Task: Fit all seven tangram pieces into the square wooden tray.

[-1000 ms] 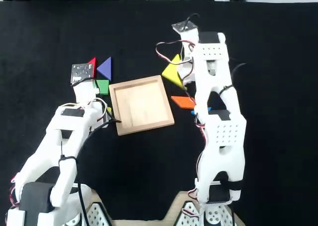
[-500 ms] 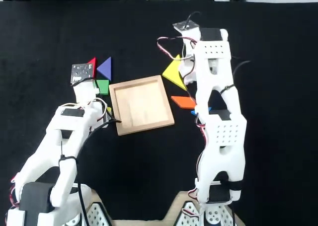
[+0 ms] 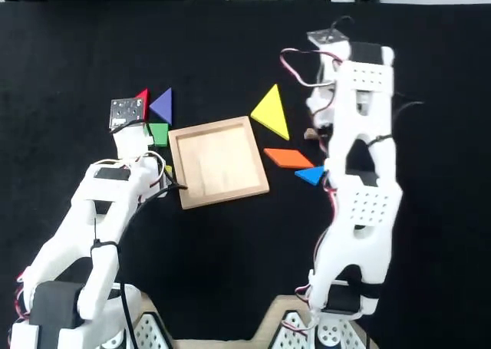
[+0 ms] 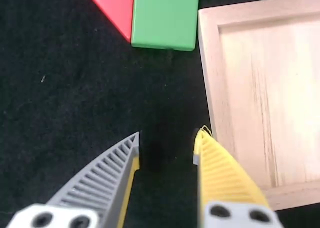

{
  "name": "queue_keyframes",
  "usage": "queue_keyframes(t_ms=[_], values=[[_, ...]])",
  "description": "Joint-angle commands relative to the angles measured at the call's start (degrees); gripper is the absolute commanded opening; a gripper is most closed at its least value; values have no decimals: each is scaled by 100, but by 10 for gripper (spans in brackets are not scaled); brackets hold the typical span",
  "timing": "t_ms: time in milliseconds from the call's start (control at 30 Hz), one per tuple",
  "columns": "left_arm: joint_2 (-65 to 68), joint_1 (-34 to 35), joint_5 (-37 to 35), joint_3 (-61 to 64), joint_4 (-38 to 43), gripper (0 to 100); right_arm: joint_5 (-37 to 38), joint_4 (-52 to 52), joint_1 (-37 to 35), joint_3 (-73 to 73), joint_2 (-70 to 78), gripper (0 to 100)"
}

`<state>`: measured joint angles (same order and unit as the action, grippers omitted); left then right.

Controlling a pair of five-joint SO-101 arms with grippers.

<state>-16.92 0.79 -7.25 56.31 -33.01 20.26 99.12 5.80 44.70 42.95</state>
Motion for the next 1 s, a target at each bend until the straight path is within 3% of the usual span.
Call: queue_keyframes(t_ms=[0,467,667,967], values=[[-18,-13,0,-31,97,181,97,202,299,57,-242,15],[-18,-13,0,-31,97,181,114,123,237,-2237,-2826,15],[-18,-13,0,-22,70,181,114,-800,62,-2862,-3011,15],[-18,-22,0,-22,70,181,62,-2400,-862,-3020,-3002,19]])
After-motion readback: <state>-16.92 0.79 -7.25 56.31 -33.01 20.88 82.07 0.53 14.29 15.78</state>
